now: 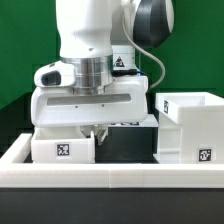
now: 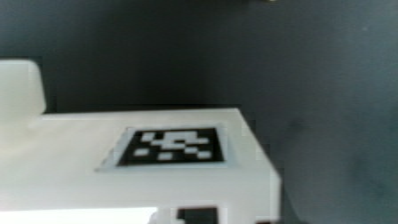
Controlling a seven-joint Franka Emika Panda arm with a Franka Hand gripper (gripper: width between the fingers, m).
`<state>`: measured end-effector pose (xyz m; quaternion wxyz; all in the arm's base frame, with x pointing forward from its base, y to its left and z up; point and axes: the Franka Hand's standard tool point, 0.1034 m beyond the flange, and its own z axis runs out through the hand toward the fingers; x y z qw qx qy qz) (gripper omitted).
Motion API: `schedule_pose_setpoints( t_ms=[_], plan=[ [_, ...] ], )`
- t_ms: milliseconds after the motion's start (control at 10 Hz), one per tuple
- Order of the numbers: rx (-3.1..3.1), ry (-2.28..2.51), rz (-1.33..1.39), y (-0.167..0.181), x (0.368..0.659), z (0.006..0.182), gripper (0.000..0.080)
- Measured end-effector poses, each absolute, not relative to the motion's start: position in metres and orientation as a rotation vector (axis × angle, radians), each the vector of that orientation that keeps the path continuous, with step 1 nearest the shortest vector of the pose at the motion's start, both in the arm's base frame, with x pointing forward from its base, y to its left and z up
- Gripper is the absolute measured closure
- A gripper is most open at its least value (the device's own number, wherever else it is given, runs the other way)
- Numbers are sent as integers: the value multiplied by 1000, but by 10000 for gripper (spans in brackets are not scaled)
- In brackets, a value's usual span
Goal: Assemble drawer
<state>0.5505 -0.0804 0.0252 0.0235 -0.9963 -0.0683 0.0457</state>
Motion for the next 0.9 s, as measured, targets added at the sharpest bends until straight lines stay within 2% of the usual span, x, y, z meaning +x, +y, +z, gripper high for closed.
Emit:
schedule_pose_setpoints(
  t_ms=[400, 900],
  plan=[
    [-3050, -429, 166, -82, 551, 29, 758],
    [-2845, -1115, 156, -75, 540, 30, 758]
  ],
)
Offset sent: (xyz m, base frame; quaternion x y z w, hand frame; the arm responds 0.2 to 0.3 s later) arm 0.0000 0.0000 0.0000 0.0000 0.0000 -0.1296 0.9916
